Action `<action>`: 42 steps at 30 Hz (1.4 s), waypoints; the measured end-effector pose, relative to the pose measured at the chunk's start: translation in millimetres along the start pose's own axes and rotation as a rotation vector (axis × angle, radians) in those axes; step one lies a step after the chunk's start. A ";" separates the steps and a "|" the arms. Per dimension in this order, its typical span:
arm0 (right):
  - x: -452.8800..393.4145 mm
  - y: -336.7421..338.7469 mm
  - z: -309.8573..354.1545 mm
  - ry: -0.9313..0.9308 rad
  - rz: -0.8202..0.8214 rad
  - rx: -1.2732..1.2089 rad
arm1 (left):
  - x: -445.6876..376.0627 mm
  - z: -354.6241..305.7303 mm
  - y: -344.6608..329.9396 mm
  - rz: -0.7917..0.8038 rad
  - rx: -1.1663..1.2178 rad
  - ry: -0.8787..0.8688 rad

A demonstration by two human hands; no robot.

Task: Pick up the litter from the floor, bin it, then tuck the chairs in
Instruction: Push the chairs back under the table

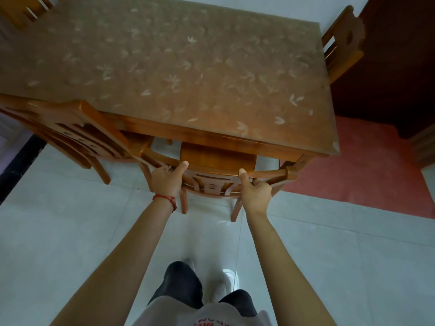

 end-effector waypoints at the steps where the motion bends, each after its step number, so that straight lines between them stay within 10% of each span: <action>1: -3.4 -3.0 3.0 -0.002 -0.003 -0.004 | -5.6 -2.6 -2.2 0.007 -0.004 -0.005; 42: -63.9 -43.3 44.2 -0.063 -0.111 -0.017 | -79.0 -44.2 -37.6 0.100 -0.061 -0.087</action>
Point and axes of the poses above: each hand's wrist, its own x-axis away from the middle knuckle, its own y-axis out of the back of the hand, z = x × y, the point moved 5 cm from there along -x, towards the middle knuckle, and after that the axes turned 7 degrees about x, right-handed, at the moved point
